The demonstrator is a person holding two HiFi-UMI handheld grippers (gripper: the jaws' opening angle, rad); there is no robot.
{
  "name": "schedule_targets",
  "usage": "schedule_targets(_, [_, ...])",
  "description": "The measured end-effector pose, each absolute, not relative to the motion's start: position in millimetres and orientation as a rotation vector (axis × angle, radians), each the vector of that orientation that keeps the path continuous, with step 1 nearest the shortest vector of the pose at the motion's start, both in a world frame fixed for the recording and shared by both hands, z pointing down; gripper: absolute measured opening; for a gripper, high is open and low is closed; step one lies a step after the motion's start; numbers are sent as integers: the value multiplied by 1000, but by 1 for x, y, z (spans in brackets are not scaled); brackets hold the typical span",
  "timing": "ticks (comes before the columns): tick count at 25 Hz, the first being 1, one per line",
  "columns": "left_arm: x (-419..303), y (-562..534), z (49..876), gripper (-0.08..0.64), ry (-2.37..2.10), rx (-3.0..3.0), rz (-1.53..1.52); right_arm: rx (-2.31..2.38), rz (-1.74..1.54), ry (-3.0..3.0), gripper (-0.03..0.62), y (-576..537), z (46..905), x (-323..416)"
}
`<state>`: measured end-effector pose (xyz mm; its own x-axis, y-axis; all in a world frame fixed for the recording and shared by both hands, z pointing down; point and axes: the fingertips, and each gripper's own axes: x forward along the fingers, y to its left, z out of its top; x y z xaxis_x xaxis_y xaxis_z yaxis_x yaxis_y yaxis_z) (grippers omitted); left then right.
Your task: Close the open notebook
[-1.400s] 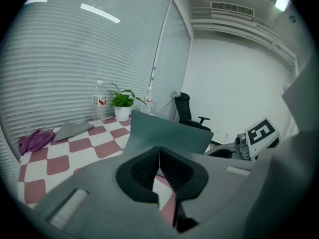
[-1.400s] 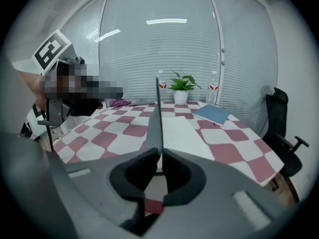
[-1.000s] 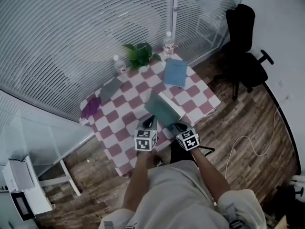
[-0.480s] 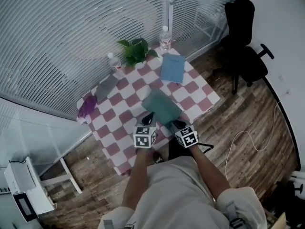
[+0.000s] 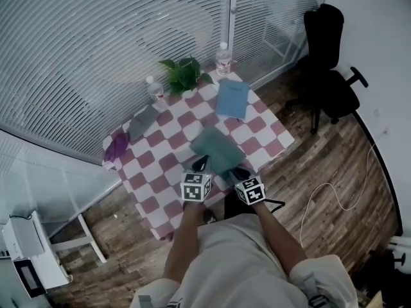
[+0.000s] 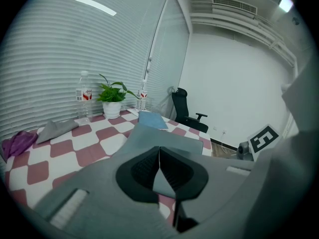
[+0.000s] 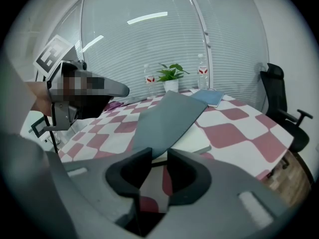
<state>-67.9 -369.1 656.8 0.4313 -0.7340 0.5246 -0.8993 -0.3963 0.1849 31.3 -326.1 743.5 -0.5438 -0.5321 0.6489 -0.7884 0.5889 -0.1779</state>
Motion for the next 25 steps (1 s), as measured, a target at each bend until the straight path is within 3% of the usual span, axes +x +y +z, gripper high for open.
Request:
schedule_targets(12, [-65,-362,647,8,-1373,2270,471,1148,613,-2219,110,-323,736,56])
schedule_targets(25, [-82,-323,642,8,-1444,2189,369,1534,652,-2219,109,-355,667,82])
